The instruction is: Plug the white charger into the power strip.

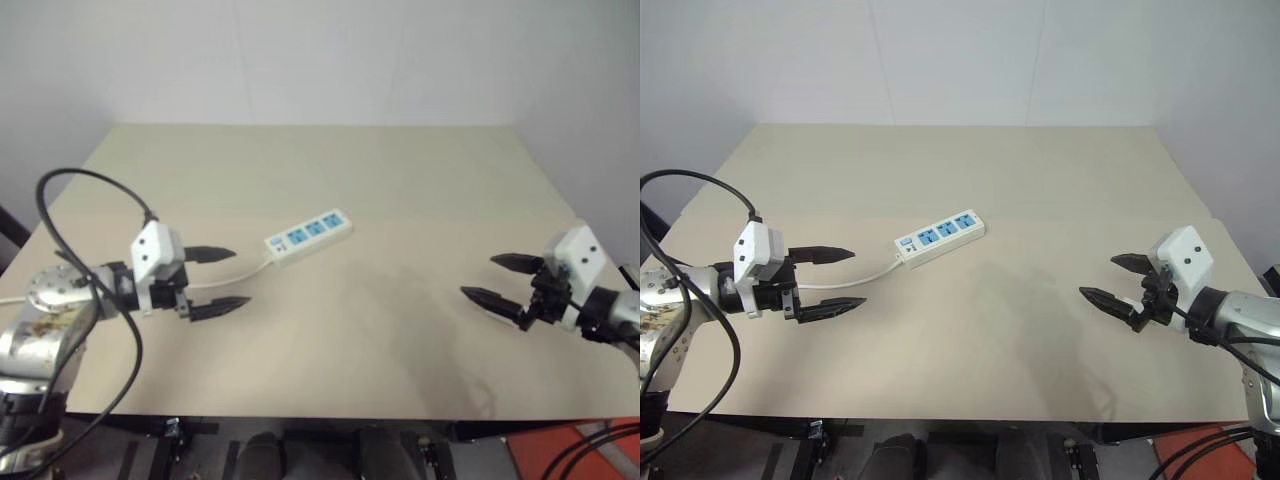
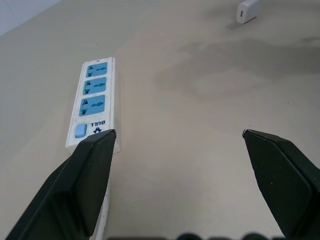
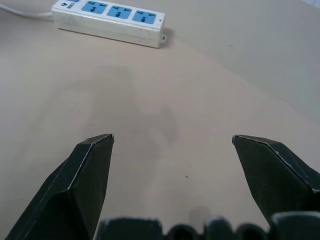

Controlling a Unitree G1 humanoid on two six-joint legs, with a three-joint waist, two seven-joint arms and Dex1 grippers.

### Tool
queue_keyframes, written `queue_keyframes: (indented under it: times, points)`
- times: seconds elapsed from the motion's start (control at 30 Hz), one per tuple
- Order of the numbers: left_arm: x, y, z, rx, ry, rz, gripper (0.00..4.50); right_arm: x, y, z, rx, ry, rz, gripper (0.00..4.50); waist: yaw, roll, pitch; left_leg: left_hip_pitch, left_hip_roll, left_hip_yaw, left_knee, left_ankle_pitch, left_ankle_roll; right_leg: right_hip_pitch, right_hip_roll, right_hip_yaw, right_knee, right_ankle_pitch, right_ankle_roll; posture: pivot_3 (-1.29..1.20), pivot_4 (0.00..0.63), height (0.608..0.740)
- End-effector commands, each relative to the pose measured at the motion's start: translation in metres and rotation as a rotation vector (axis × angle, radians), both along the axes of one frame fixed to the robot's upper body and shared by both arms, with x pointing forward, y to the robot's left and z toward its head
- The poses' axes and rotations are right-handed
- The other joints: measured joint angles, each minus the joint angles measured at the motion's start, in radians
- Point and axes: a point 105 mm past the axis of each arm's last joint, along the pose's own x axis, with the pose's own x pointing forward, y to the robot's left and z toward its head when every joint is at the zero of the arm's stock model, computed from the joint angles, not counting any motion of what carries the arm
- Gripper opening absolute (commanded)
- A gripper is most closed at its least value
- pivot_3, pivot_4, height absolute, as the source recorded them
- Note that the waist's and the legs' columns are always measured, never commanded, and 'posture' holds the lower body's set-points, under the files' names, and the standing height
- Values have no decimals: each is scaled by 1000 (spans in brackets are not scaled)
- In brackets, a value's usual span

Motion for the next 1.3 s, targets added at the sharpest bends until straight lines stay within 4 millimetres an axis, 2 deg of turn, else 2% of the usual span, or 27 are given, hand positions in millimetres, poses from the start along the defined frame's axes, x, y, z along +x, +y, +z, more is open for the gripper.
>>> queue_keyframes:
  times: [0.03, 0.37, 0.53, 0.7, 0.87, 1.03, 1.3]
  points:
    - [3, -2, 9, 7, -51, -9, 4441, -2, 2, 12, -20, -53, 16, 4462, 0, 0, 0, 0, 0, 0, 0, 0, 0, 0, 0, 0, 0, 0, 0, 0, 150, 740]
    - [15, -2, 8, -11, -65, 22, 4441, -3, 0, 13, -23, -59, 1, 4462, 0, 0, 0, 0, 0, 0, 0, 0, 0, 0, 0, 0, 0, 0, 0, 0, 150, 740]
    - [52, -5, 12, -18, -127, 133, 4441, 2, 1, 18, -23, -83, -4, 4462, 8, -1, 0, 0, 0, 0, 0, 0, 0, 1, 0, 0, 0, 0, 0, 0, 150, 740]
    - [81, -24, 16, -65, -143, 108, 4441, 7, 7, 31, -44, -143, 23, 4462, 5, -1, 0, -1, -1, 0, 0, 0, 0, 1, 0, 0, -2, 1, 1, 0, 150, 740]
    - [115, -35, 9, -102, -135, 142, 4441, 16, 16, 45, -29, -208, 42, 4462, 0, -1, 1, -2, -1, 0, 0, 0, 0, 0, 0, 0, -2, 1, 1, 0, 150, 740]
    - [136, -39, -3, -161, -113, 154, 4441, 17, 23, 51, 7, -236, 55, 4462, 2, -2, 1, -2, -1, 0, 0, 0, 0, 0, 0, 0, -2, 1, 1, 0, 150, 740]
    - [137, -51, -30, -180, -93, 101, 4441, 12, 23, 57, 23, -251, 44, 4462, 3, -2, 1, -4, -2, 0, 0, 0, 1, -1, 0, 0, -3, 1, 1, 0, 150, 740]
